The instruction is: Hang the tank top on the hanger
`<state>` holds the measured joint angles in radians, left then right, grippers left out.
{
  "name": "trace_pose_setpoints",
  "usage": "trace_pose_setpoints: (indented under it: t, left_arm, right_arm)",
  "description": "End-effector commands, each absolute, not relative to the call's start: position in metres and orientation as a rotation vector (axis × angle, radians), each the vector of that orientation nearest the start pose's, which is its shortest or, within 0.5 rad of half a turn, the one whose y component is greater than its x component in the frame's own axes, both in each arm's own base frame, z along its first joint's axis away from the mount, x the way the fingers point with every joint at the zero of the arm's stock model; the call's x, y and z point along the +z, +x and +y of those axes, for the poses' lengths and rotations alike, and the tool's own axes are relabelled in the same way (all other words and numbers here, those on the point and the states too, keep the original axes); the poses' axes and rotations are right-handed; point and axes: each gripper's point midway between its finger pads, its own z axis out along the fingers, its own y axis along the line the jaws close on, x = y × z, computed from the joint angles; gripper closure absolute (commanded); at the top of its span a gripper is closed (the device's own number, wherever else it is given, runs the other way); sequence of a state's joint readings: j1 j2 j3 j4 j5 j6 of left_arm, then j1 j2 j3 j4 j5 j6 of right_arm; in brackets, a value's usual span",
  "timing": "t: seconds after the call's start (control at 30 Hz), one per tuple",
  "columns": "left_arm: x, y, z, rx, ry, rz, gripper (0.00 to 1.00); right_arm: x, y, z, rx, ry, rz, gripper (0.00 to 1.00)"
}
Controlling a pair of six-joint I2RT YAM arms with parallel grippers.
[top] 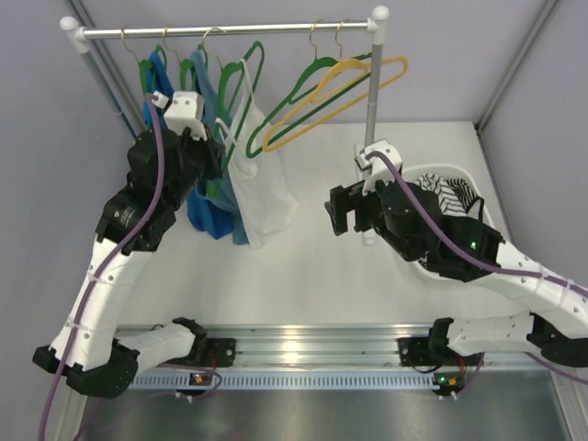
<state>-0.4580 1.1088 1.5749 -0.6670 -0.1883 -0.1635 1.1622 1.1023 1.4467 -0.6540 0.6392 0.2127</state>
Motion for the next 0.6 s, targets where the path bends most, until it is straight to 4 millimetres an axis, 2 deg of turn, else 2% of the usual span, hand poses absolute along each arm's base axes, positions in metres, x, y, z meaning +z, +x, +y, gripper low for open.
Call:
trace_pose_setpoints:
  t: [0.0,0.03,0.23,0.57]
  left_arm:
    - [0.456,0.312,-0.114,-0.250,0.096,1.694,1.00]
    - [0.463,0.313,-0.114,-0.251,0.089,1.682,1.00]
    - [0.471,0.329,-0.115,-0.224,0.064,1.695,1.00]
    - [0.464,0.352,-0.115,-0.198,0.025,1.749,1.00]
  right_arm:
    - [0.397,0.214,0.237,0.394,-0.374,1.751,0.13]
    - [0.396,0.214,0.237,0.391,-0.375,1.752,0.13]
    - [0.398,0.212,0.234,0.397,-0.372,1.747,0.13]
    - [0.399,0.210,0.228,0.403,-0.356,1.743,0.13]
